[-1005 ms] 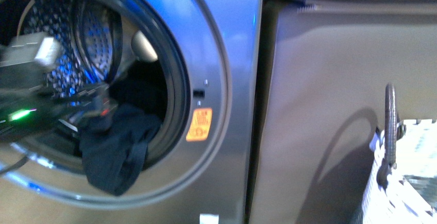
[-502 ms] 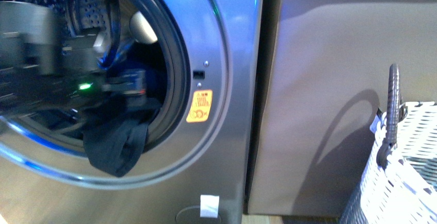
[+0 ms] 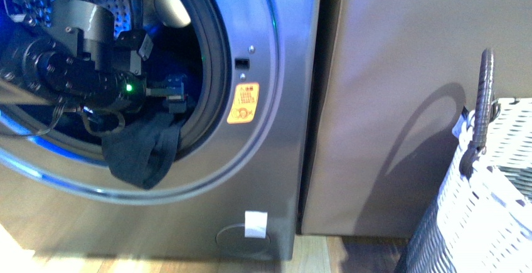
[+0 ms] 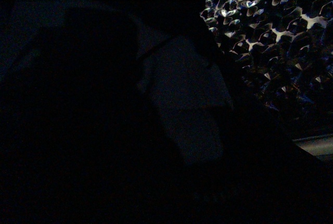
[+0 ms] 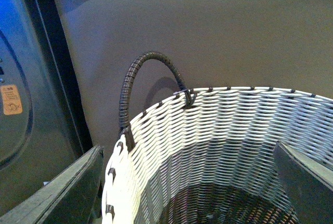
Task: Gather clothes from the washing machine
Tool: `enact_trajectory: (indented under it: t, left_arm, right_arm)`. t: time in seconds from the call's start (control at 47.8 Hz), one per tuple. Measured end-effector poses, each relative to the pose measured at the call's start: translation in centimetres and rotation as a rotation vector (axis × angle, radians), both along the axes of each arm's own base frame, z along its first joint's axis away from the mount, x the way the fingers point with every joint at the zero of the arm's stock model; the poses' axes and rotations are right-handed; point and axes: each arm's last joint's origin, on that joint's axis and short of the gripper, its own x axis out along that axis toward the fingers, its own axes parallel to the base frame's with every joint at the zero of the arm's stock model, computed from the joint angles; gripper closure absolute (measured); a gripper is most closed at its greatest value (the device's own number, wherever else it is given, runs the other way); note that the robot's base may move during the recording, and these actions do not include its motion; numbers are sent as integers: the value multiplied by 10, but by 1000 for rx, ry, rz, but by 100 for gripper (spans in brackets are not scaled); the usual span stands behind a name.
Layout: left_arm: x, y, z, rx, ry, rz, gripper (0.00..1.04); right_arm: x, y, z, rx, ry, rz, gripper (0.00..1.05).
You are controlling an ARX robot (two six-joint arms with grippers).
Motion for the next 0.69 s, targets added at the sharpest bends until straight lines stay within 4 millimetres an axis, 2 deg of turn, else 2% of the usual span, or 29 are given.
enact_trajectory:
  t: [0.314, 0.691]
  left_arm:
    - [35, 3, -7, 7, 76, 2, 7]
    - [58, 11, -15, 50, 115, 68, 7]
  right_arm:
    - [0, 0, 0, 0, 0, 0, 8]
    - [0, 0, 0, 0, 0, 0, 8]
